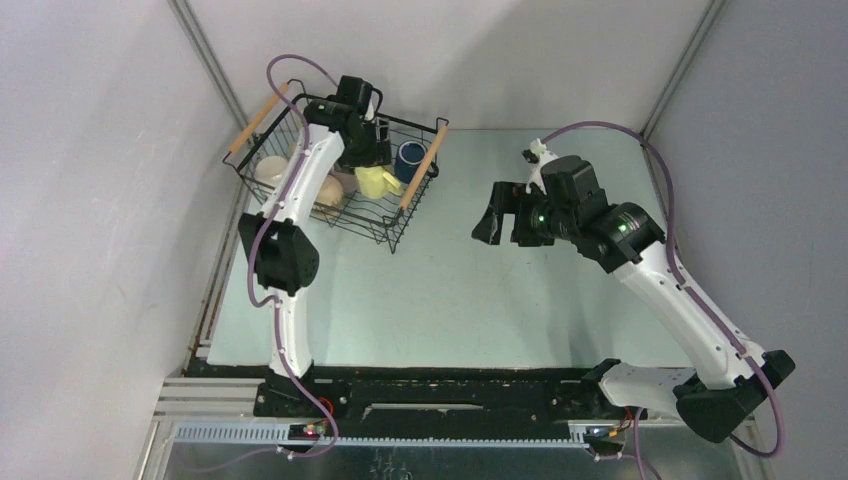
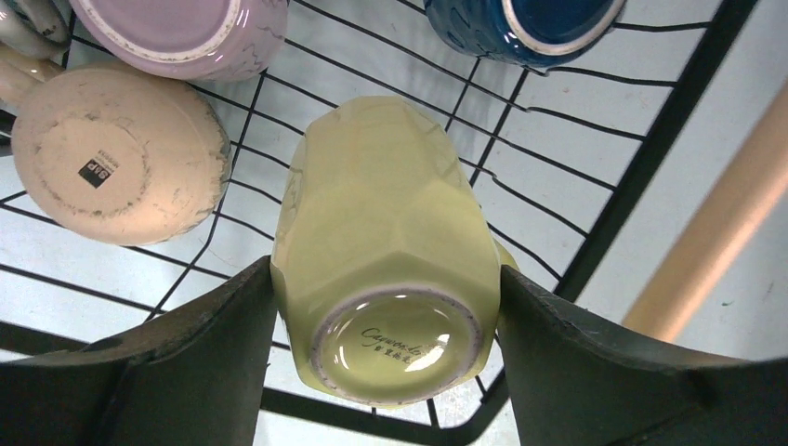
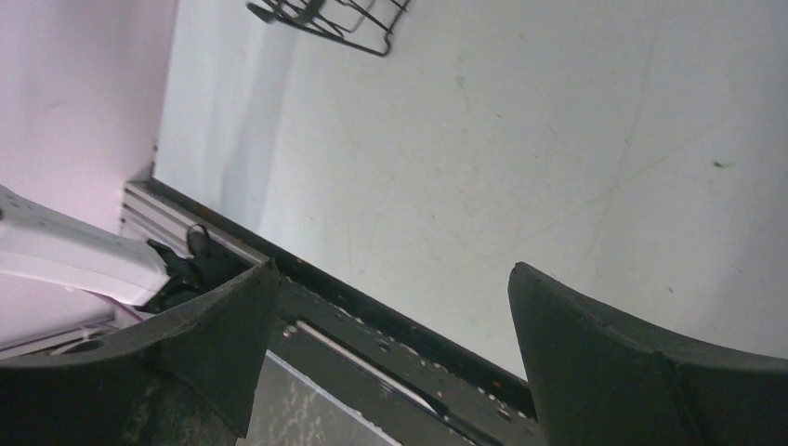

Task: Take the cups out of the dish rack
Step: Unload the cup from the dish rack.

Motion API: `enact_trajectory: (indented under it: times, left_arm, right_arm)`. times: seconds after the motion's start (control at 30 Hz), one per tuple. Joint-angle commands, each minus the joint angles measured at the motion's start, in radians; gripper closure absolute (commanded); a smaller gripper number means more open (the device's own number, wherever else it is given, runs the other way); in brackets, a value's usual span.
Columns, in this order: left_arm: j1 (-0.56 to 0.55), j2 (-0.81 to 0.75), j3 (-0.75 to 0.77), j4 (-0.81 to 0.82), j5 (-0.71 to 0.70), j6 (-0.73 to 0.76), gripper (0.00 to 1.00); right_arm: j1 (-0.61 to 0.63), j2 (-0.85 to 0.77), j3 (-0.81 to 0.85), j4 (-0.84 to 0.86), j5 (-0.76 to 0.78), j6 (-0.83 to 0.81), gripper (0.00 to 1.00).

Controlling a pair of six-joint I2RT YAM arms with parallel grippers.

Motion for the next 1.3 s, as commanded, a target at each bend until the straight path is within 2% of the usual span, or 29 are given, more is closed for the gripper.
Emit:
enact_trajectory:
  times: [0.0, 0.43, 0.63, 0.87, 1.27]
  left_arm:
    - [0.0, -0.125, 0.125, 0.005, 0.042, 0.007, 1.0]
    - [-0.004, -0.221, 0.166, -0.028, 0.137, -0.013, 1.0]
    - [-0.031, -0.273, 0.163, -0.023, 0.165, -0.016, 1.0]
    - [-0.078, -0.331, 0.142, -0.011, 0.205, -0.025, 1.0]
    - [-0.162, -0.415, 0.076, 0.026, 0.331, -0.017, 1.0]
  right_arm:
    - [-0.052, 0.036, -0.002, 0.162, -0.168, 0.04, 0.0]
    - [-0.213, 0.159, -0.002, 0.443, -0.431, 0.142, 0.0]
    - [-0.252, 0.217, -0.003, 0.549, -0.504, 0.184, 0.0]
    - [-0.303, 0.251, -0.076, 0.76, -0.611, 0.266, 0.02]
    - [-0.349, 0.246, -0.195, 1.012, -0.722, 0.364, 0.03]
